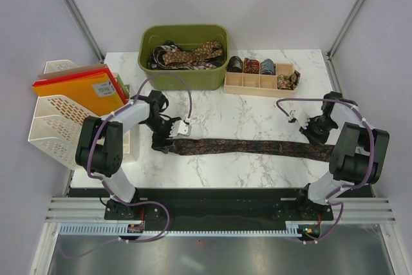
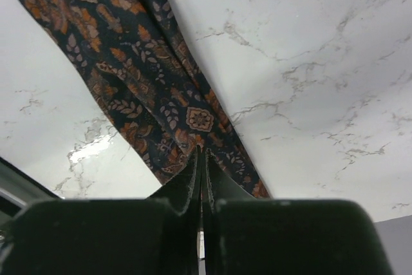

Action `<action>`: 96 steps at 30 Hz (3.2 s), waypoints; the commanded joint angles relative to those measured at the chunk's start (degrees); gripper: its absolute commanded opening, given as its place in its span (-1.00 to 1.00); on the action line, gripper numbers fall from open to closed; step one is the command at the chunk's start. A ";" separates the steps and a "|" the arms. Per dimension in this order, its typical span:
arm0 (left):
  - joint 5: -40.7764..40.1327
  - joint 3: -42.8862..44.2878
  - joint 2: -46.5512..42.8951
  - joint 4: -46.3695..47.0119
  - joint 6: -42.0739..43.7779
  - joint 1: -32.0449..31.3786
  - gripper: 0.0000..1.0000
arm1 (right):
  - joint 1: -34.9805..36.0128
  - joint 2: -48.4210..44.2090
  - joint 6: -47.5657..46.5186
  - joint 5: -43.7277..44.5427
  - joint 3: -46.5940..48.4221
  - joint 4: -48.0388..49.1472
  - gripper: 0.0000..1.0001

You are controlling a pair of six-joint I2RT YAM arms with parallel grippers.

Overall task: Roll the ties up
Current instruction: Flatten out the tie at the center of the board.

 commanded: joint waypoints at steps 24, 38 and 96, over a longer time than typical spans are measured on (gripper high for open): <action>7.01 7.08 -0.22 0.94 -26.20 2.59 0.81 | -0.48 5.49 11.34 1.21 1.92 0.01 -0.29; 7.53 6.37 -1.36 0.94 -26.90 2.68 0.81 | -0.48 3.83 12.49 0.43 -1.25 3.62 -0.49; 1.91 -8.57 -14.01 13.77 -7.83 -5.41 -0.74 | -6.45 -1.89 4.94 2.36 0.95 -1.48 -1.00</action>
